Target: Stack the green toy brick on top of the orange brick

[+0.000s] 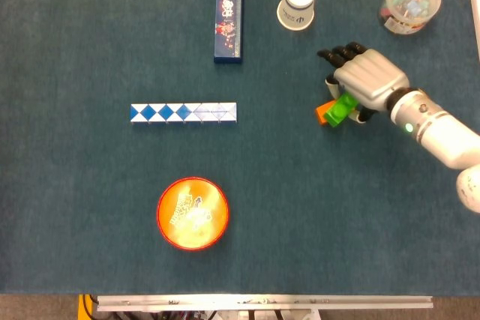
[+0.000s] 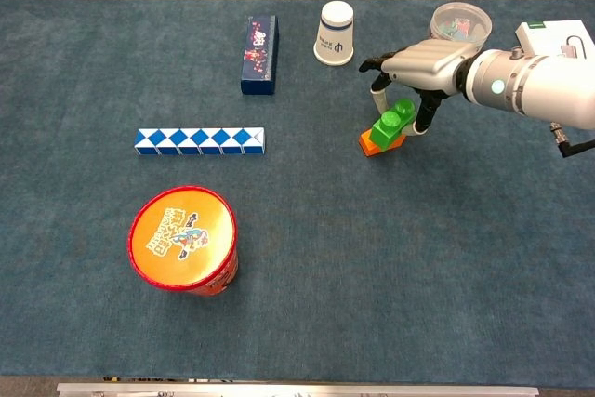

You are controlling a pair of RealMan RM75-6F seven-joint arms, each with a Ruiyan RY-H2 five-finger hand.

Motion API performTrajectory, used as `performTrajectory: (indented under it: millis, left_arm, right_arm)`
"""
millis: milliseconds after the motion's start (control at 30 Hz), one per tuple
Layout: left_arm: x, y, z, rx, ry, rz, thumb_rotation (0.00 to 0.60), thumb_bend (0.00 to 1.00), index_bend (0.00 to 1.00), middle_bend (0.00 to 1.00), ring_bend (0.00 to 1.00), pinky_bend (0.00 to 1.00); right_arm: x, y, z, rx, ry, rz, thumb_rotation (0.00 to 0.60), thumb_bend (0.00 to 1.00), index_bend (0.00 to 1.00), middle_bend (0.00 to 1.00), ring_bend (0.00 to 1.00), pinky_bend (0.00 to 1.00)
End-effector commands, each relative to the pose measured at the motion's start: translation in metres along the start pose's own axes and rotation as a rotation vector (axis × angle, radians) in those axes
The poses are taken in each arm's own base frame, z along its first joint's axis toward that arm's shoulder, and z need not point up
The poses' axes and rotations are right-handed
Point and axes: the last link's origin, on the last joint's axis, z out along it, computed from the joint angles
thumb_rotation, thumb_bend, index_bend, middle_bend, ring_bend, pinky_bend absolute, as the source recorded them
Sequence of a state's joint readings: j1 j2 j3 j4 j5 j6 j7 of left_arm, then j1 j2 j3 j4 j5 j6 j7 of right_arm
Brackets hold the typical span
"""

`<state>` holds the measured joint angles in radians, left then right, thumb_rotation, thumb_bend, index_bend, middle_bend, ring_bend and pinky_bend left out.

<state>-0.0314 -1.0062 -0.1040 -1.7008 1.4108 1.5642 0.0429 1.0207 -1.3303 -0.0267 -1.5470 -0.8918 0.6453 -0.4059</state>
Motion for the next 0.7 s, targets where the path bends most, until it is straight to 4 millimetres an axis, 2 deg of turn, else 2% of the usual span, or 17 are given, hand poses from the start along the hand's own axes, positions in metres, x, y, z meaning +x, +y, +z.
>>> performTrajectory:
  millis: [33,100,367,467,700]
  left_arm:
    - [0.0000,-0.0001,0.0000,0.000,0.000,0.001,0.600,0.06,0.50,0.51,0.34,0.43]
    - [-0.0002,-0.0002,0.0001,0.001,0.000,0.001,0.600,0.06,0.50,0.51,0.34,0.43]
    - [-0.0002,-0.0001,0.0001,0.001,0.000,0.001,0.600,0.06,0.50,0.51,0.34,0.43]
    - [0.0000,0.0000,-0.0001,0.001,0.000,0.000,0.600,0.06,0.50,0.51,0.34,0.43]
    - [0.0004,-0.0004,0.0001,0.002,0.001,-0.001,0.600,0.06,0.50,0.51,0.34,0.43]
  right_arm:
    - [-0.0002,0.0010,-0.0003,-0.002,0.001,0.000,0.600,0.23,0.62,0.04,0.00,0.08]
    - [-0.0003,0.0016,-0.0006,-0.002,0.001,0.001,0.600,0.23,0.57,0.04,0.00,0.08]
    - [0.0000,0.0005,-0.0014,0.007,0.001,0.007,0.600,0.23,0.21,0.04,0.00,0.08]
    - [0.0003,-0.0001,-0.0015,0.010,0.002,0.010,0.600,0.23,0.12,0.04,0.00,0.08]
    - [0.0021,-0.0010,-0.0042,0.016,0.012,0.012,0.600,0.23,0.06,0.04,0.00,0.08]
